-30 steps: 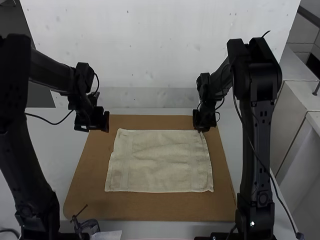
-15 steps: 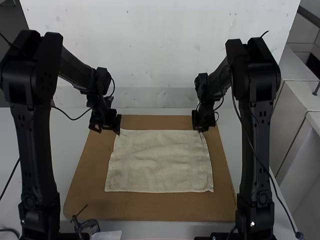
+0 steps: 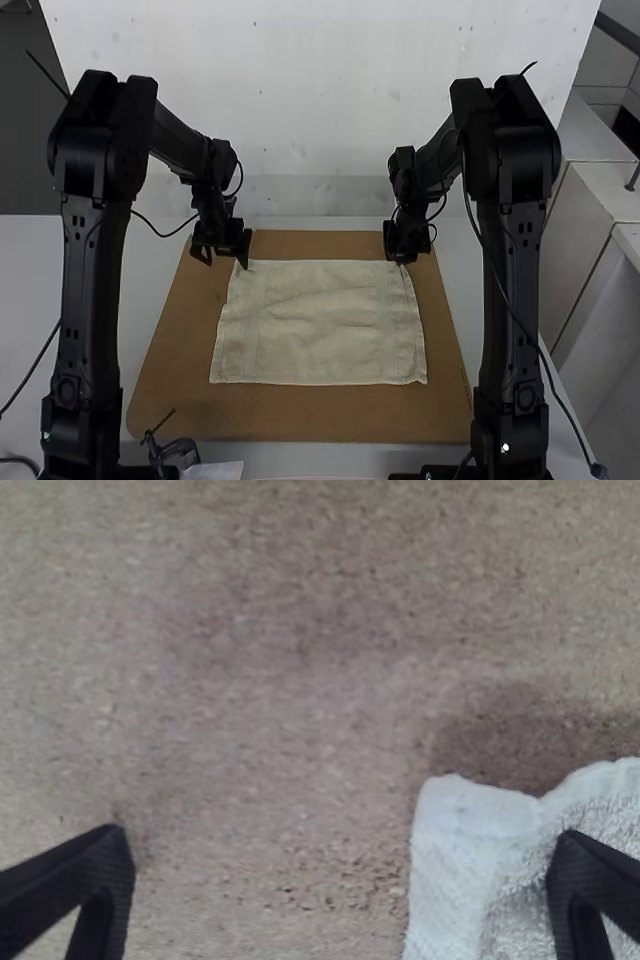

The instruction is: Fold the towel.

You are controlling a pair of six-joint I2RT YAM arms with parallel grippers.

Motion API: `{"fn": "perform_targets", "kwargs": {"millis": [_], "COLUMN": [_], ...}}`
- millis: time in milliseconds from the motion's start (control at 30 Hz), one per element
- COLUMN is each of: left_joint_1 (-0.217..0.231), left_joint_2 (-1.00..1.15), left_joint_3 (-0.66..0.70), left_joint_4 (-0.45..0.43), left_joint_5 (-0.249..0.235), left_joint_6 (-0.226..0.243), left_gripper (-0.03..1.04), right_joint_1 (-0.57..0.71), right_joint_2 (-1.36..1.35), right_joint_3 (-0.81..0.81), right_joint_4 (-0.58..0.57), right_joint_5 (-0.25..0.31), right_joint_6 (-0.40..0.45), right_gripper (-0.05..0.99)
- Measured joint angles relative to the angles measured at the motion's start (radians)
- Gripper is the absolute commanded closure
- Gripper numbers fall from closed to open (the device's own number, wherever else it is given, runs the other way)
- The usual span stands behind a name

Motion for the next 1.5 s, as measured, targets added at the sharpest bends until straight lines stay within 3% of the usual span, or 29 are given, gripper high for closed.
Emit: {"fn": "perform_targets", "kwargs": {"millis": [67,100,167,200,333,800,1300,1500], "left_joint_1": [-0.014,-0.024,-0.046,-0.055,-0.075,-0.07,-0.043,-0.047], "left_joint_2": [0.003,0.005,0.019,0.027,0.037,0.0,-0.261,-0.325], "left_joint_3": [0.008,0.013,0.026,0.035,0.051,0.005,-0.015,-0.068], "left_joint_4": [-0.008,-0.01,-0.013,-0.014,-0.01,0.0,-0.009,-0.008], "left_joint_5": [-0.005,-0.006,-0.006,-0.01,-0.014,-0.025,-0.055,-0.055], "left_joint_6": [-0.002,-0.003,-0.007,-0.008,-0.006,-0.008,-0.04,-0.058], "left_gripper": [0.3,0.46,0.91,1.01,1.0,1.0,1.0,1.0], "right_joint_1": [0.003,0.004,0.009,0.011,0.013,0.013,0.013,0.018], "right_joint_2": [0.0,0.0,-0.002,-0.005,-0.015,-0.021,-0.176,-0.237], "right_joint_3": [-0.003,-0.006,-0.018,-0.022,-0.048,-0.037,0.069,0.037], "right_joint_4": [0.005,0.009,0.024,0.03,0.061,0.05,0.064,0.058], "right_joint_5": [0.007,0.011,0.022,0.027,0.035,0.035,0.036,0.035], "right_joint_6": [-0.001,-0.001,-0.003,-0.004,-0.009,-0.007,0.027,0.032], "right_gripper": [0.92,0.92,0.92,0.92,0.92,0.92,0.92,0.92]}}
